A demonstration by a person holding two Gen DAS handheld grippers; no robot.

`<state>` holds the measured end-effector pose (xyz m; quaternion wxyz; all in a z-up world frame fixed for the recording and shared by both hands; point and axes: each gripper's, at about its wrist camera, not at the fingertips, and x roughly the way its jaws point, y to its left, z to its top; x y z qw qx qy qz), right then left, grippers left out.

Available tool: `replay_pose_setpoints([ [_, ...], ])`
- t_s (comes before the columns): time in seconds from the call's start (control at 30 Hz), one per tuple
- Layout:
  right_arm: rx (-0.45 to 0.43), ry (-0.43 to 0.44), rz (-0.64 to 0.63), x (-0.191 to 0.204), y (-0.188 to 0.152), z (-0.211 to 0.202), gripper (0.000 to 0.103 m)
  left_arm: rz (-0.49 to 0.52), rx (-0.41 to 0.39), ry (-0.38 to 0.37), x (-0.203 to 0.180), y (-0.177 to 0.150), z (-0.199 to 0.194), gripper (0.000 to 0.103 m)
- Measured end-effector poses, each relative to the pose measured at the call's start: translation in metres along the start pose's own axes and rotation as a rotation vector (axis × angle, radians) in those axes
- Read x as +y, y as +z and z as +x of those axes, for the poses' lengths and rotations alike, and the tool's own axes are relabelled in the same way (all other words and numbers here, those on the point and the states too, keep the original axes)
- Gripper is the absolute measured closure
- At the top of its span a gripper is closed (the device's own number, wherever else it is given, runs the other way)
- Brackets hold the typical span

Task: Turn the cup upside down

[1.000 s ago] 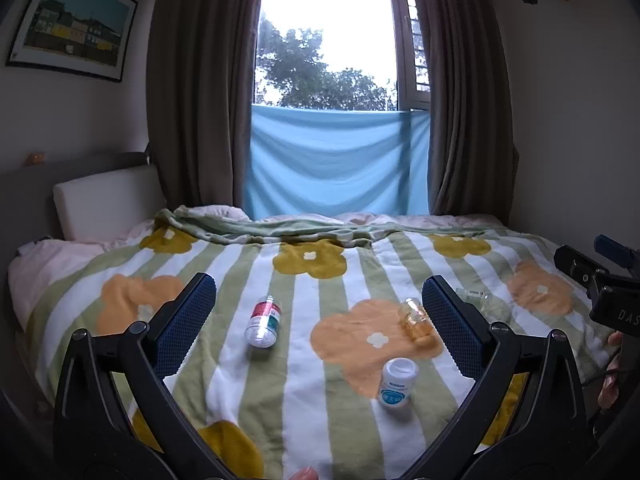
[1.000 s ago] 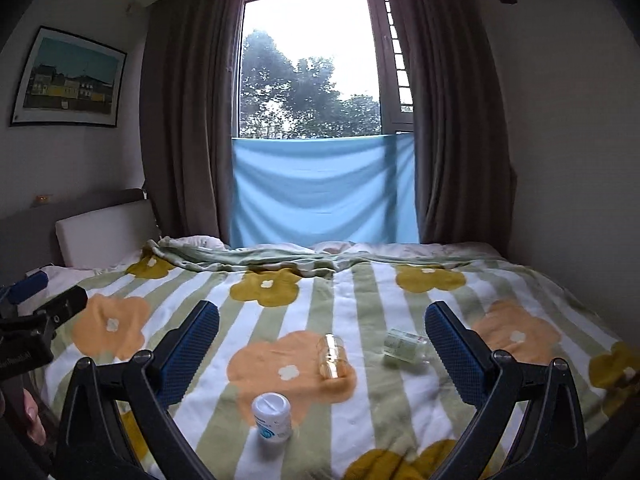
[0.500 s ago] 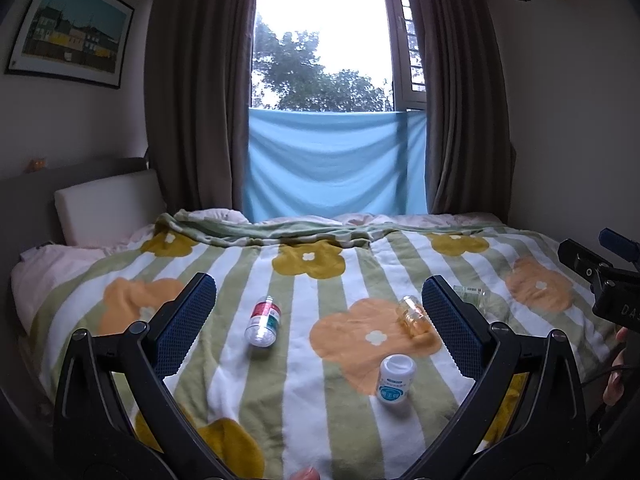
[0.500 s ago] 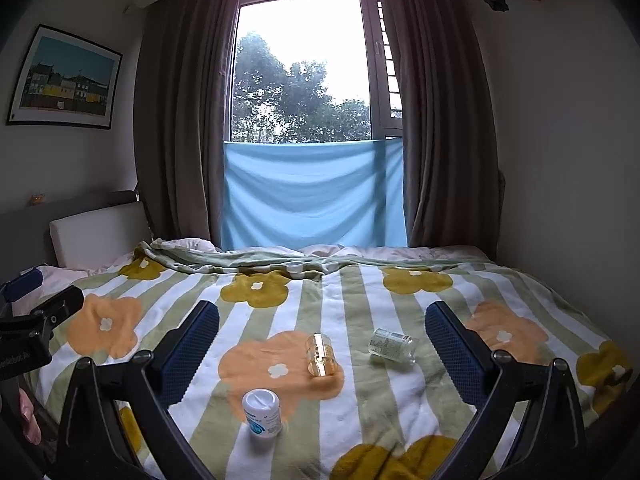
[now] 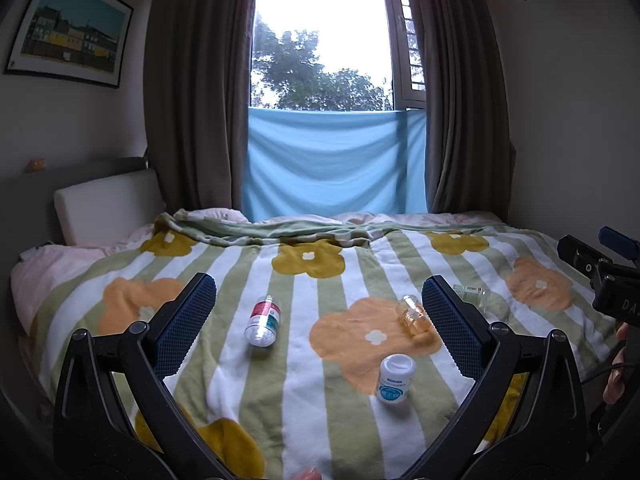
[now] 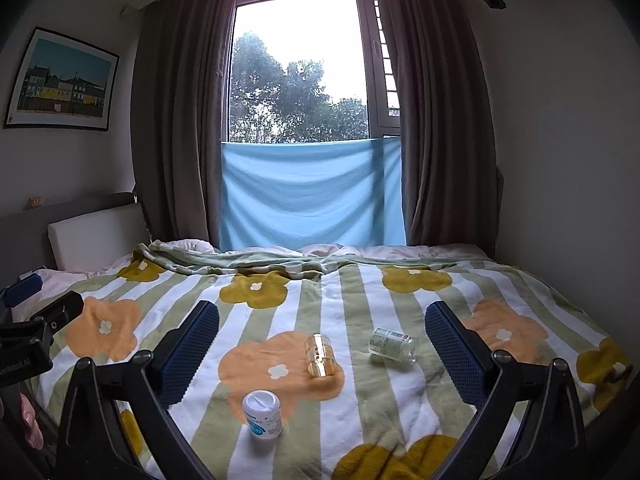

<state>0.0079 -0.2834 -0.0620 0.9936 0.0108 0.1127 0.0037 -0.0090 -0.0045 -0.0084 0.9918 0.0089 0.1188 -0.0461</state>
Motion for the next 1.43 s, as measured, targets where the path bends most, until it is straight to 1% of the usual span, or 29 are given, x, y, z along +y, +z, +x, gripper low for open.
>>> replay_pose_setpoints([
  [0.83, 0.007, 0.003, -0.003, 0.003, 0.001, -0.001, 0.0, 0.004, 0.001, -0.004, 0.0, -0.001, 0.003, 0.0],
  [1.13, 0.003, 0.006, 0.007, 0.008, -0.001, -0.002, 0.0, 0.023, -0.01, 0.012, -0.004, -0.005, 0.003, 0.0],
  [1.33, 0.001, 0.006, 0.006, 0.01, -0.002, -0.003, 0.0, 0.029, -0.01, 0.013, -0.005, -0.005, 0.003, 0.0],
  [1.43, 0.002, 0.007, 0.011, 0.011, -0.002, -0.003, 0.0, 0.024, -0.021, 0.007, -0.003, -0.004, -0.001, 0.0],
])
